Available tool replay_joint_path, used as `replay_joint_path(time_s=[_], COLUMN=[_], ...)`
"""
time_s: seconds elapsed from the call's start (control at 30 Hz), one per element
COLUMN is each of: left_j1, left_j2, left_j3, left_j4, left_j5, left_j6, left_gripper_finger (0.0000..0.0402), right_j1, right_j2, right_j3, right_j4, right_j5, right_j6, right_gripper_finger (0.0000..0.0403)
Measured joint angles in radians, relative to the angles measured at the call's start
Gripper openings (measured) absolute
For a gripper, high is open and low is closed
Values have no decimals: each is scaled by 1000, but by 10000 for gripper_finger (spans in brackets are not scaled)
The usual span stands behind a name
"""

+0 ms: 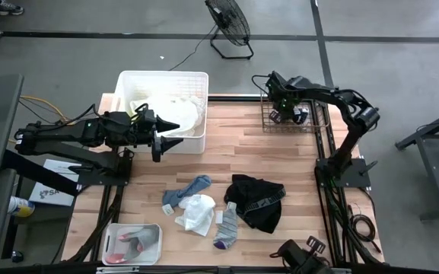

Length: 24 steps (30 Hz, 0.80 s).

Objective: Pick & Place Cloths
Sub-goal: Put the gray boxer shorts into the gold wire basket

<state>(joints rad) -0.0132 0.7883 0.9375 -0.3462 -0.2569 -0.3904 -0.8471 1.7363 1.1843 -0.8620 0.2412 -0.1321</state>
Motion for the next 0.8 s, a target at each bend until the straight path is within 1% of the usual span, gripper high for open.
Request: replay_joint_path(time_s=[0.17,0.3,0.53,0.6,0.67,0.8], left_j1=[0,0,0,0,0,0], left_j2=[0,0,0,0,0,0], left_j3=[0,0,0,1,1,1], left_j4=[-6,-17,-31,-32,-36,-47], left_j5=[0,0,0,2,11,13], left_j6=[0,0,0,0,0,0], left_gripper_finger=[285,285,285,285,285,285], right_j1=[1,1,1,1,1,0], right_j2=[-1,-2,-13,-28,-50,-115], right_j3=[0,0,0,0,0,0], right_j4=[-14,-25,-56,-57,-60,-61], right_j5=[14,10,-40,-58,-54,-9], right_j6=[33,100,180,198,217,245], right_gripper_finger=[137,194,288,308,322,332])
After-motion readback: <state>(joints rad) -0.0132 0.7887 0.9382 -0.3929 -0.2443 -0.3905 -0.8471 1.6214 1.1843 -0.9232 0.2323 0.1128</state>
